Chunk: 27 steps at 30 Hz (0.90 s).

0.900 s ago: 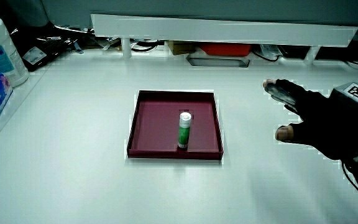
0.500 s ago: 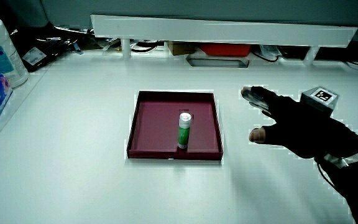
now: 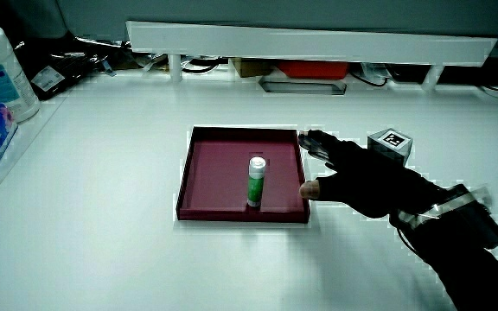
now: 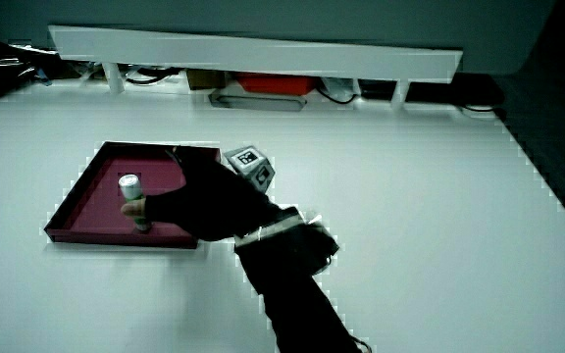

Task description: Pick glue stick

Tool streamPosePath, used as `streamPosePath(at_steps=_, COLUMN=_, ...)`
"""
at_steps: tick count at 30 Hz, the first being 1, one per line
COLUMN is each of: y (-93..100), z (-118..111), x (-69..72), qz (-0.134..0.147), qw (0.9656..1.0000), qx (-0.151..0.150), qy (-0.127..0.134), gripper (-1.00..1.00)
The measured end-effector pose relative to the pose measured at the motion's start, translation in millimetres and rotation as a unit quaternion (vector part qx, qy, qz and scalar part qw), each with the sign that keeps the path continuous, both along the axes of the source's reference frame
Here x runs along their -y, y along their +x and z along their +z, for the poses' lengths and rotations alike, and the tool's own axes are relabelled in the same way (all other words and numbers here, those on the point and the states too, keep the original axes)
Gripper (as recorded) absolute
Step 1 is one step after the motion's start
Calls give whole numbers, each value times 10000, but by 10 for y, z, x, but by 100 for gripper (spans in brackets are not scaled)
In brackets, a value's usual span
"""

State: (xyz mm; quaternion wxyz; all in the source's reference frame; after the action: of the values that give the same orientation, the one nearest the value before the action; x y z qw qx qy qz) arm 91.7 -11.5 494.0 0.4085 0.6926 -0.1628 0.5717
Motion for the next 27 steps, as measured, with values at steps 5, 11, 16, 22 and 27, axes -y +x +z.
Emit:
streamPosePath(at_steps=5, y=-158, z=107, x=15, qz=26, qw=9998, qx=199, qy=-21, gripper=0)
streamPosePath(at_steps=11, y=-299, z=238, x=15, qz=25, qw=9994, qx=319, qy=-87, gripper=0)
streamPosePath(at_steps=16, y=-400, z=326, x=-6, qz=23, qw=9994, qx=298, qy=-186, gripper=0)
streamPosePath(at_steps=22, y=-481, z=394, x=-39, qz=142, qw=9989, qx=410, qy=-161, gripper=7)
streamPosePath(at_steps=27, y=-482, z=442, x=-64, qz=399, qw=9972, qx=600, qy=-174, gripper=19)
